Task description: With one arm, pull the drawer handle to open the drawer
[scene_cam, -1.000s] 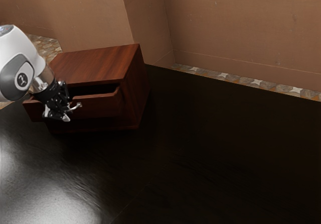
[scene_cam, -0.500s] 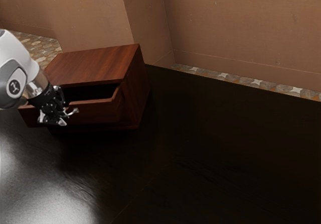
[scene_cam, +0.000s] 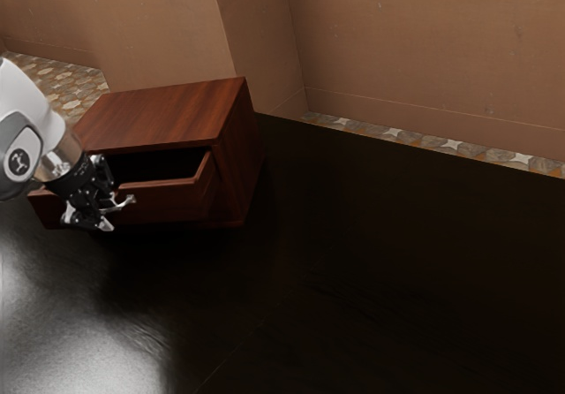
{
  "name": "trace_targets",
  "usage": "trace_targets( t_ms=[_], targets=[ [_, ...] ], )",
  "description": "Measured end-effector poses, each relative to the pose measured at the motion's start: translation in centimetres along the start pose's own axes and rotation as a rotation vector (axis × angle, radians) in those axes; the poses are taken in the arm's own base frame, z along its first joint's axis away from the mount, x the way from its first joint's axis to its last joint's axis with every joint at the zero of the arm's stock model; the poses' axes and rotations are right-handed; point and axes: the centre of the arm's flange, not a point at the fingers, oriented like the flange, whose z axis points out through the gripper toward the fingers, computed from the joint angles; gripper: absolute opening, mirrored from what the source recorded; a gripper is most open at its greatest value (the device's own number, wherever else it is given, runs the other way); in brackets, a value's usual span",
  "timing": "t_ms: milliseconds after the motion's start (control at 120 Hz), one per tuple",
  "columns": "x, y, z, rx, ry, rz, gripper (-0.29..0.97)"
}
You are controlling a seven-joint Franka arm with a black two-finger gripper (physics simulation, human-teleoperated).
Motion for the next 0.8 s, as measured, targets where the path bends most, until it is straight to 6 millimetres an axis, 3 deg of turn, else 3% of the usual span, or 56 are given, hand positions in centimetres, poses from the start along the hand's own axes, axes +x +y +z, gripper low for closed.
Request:
trace_targets(
  t_ms=[800],
  targets=[
    [0.1,-4.7,-1.5,-0.028,0.000,0.001,0.19]
  ],
)
